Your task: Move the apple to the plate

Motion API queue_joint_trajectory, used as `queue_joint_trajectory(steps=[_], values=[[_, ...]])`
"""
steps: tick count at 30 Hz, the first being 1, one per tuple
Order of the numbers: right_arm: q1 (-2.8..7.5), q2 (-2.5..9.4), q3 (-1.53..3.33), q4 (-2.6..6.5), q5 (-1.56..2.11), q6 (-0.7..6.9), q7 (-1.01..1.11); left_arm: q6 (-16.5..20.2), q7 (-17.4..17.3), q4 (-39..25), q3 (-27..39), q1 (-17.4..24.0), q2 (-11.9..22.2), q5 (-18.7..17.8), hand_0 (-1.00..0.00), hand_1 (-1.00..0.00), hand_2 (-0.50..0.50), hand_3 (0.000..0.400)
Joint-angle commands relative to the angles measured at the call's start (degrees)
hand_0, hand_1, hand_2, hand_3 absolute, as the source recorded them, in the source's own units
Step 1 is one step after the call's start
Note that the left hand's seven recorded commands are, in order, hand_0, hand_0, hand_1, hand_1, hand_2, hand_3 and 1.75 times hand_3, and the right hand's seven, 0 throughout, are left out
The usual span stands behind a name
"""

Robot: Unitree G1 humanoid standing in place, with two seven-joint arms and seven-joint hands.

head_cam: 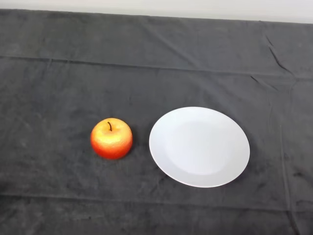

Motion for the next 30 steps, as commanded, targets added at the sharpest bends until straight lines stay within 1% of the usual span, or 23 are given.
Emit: queue_joint_trajectory(steps=[1, 14, 24, 30], values=[[4.59, 4.8, 0.37, 3.75, 0.04, 5.45, 0.15, 0.65, 0.46, 0.62, 0.39, -1.49, -1.22, 0.87, 0.0, 0.0, 0.0, 0.0], [4.6, 4.82, 0.64, 3.7, 0.33, 5.48, 0.17, 0.43, 0.59, 0.44, 0.74, -2.06, -1.08, 1.71, 0.0, 0.0, 0.0, 0.0], [4.61, 4.83, 0.84, 3.68, 0.54, 5.5, 0.19, -0.22, 1.96, 0.14, -0.11, -3.59, -1.2, 3.82, 0.0, 0.0, 0.0, 0.0], [4.61, 4.83, 0.94, 3.67, 0.65, 5.51, 0.2, -1.62, 0.58, -0.49, 0.19, -2.96, -0.29, 3.93, 0.0, 0.0, 0.0, 0.0]])
